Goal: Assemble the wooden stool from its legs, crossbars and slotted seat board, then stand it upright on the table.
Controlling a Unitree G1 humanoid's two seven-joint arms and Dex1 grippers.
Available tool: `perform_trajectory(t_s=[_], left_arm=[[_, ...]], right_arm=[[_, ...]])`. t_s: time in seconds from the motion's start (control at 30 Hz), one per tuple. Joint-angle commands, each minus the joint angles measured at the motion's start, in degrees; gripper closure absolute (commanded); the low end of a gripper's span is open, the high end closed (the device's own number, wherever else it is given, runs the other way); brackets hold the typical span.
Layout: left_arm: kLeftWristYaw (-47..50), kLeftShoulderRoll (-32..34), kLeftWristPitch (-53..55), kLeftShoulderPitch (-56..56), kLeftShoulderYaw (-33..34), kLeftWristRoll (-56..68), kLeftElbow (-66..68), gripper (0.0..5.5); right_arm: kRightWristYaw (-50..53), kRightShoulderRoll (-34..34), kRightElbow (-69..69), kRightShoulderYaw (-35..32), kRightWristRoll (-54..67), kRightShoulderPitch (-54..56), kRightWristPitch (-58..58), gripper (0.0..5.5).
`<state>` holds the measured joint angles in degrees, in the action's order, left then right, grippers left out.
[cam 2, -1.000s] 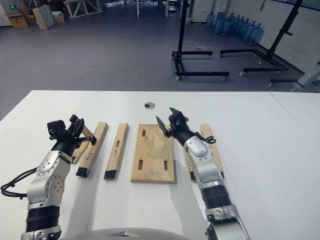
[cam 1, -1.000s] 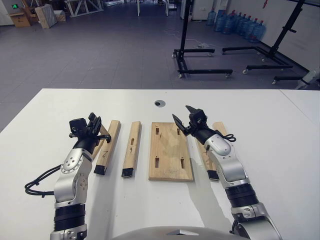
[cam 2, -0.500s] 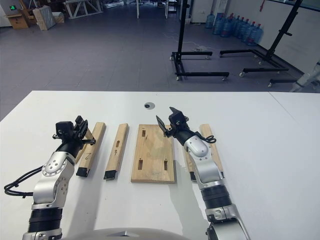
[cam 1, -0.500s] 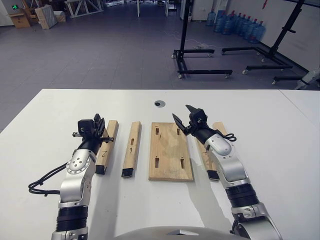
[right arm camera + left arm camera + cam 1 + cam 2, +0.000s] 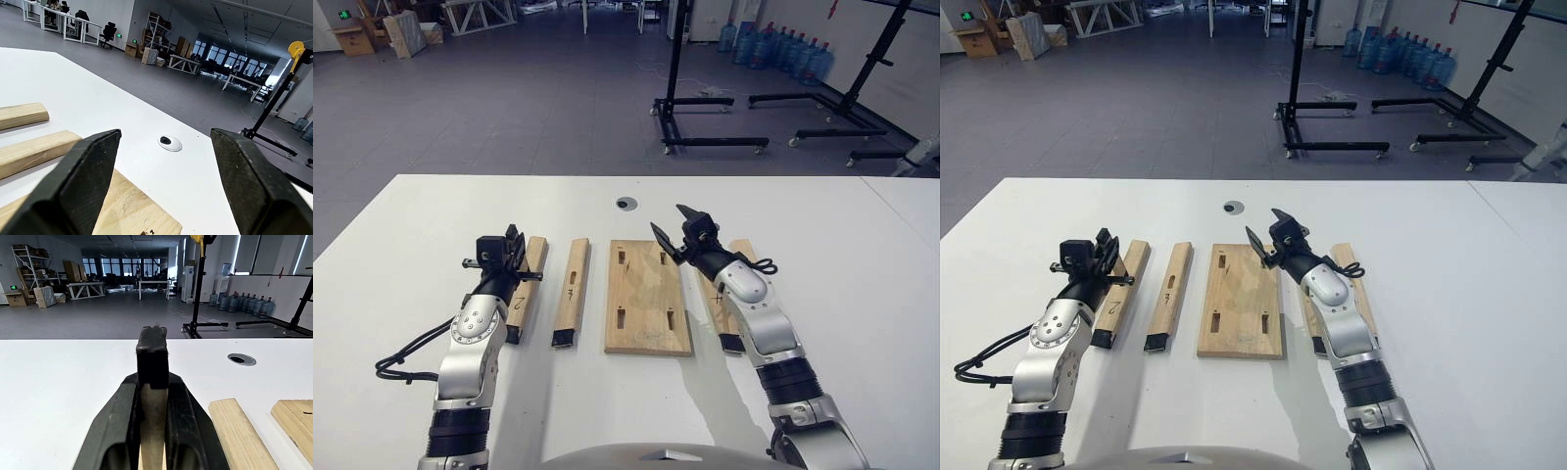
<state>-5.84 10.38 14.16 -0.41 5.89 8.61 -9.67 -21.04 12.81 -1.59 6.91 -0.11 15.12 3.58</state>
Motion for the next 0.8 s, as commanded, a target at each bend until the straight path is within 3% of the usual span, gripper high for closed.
perform_trajectory(t_s=[0.03,0.17,0.53,0.8], left_arm=[[-0.3,-1.2,2.5,2.2,-0.3,0.5,3.1,5.10],[-0.4,-1.2,2.1,1.9,-0.1,0.1,2.9,5.10],[-0.4,-1.2,1.0,-1.4,-0.4,0.4,-3.1,3.44],[0.2,0.4,3.9,-7.3,2.4,1.6,-7.4,3.44]], right_arm=[[0.0,0.2,-0.2,0.1,-0.5,1.3,-0.4,2.16],[0.1,0.0,-0.3,0.1,-0.5,1.4,-0.5,2.16],[1.1,-0.6,-0.8,-0.3,0.0,1.4,-0.8,2.16],[1.4,-1.6,-0.8,-0.6,0.4,1.6,-0.5,2.16]])
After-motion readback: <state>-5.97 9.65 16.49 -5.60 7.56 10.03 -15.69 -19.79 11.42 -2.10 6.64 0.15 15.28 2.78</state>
